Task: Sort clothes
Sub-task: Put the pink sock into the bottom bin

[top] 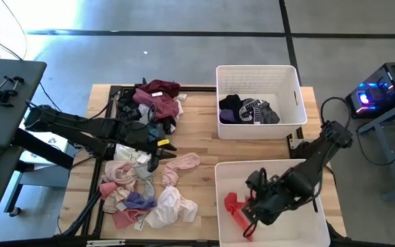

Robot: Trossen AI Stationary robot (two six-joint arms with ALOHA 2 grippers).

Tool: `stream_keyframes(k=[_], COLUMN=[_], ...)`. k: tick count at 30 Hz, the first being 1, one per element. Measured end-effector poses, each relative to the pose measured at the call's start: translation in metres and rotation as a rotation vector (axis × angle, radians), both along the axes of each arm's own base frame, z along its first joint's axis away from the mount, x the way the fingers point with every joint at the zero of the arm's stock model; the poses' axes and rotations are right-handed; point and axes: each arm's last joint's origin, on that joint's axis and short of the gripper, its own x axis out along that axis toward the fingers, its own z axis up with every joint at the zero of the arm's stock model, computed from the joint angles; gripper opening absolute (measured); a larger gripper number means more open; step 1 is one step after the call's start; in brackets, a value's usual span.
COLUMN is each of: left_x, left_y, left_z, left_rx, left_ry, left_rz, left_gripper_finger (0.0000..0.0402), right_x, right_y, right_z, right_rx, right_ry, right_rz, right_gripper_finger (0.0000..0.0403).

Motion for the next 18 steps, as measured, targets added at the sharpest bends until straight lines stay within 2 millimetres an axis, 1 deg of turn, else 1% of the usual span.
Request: stream_keyframes(k=[2, 5, 7, 9, 11, 13, 16, 18], left_x=[0.004, 0.014, 0.023, 0.033, 0.042, 0.05, 0.059, 0.064], left_y=[-0.001, -0.002, -0.004, -0.005, -0.006, -0.007, -0.007, -0.008], left_z=[-0.005, -0.017, -0.03, -0.045, -0.063, -0.083, -0.114, -0.135], left_rx=[-0.006, 0.014, 0.057, 0.099, 0.128, 0.153, 0.176, 0.174], left_ry=[0.022, 0.079, 0.125, 0.183, 0.254, 0.334, 0.462, 0.546], left_rz=[0.006, 0.0, -0.022, -0.029, -0.021, 0.004, 0.037, 0.011], left_gripper_finger=[0.012, 0.012, 0.012, 0.012, 0.012, 0.012, 0.012, 0.012], right_x=[0.002, 0.006, 0.009, 0.013, 0.018, 0.023, 0.03, 0.034], right_y=[-0.003, -0.007, -0.01, -0.013, -0.014, -0.017, -0.021, -0.023], right_z=[0.018, 0.043, 0.056, 0.066, 0.073, 0.075, 0.073, 0.069], right_rx=[-0.058, -0.197, -0.316, -0.431, -0.507, -0.544, -0.549, -0.532], right_ry=[-0.129, -0.353, -0.49, -0.59, -0.647, -0.668, -0.665, -0.641], right_rz=[0.0, -0.015, -0.027, -0.034, -0.029, -0.017, -0.01, 0.002], right_gripper_finger=[0.0167, 0.0167, 0.0167, 0.0167, 0.0167, 0.0167, 0.0167, 0.0167])
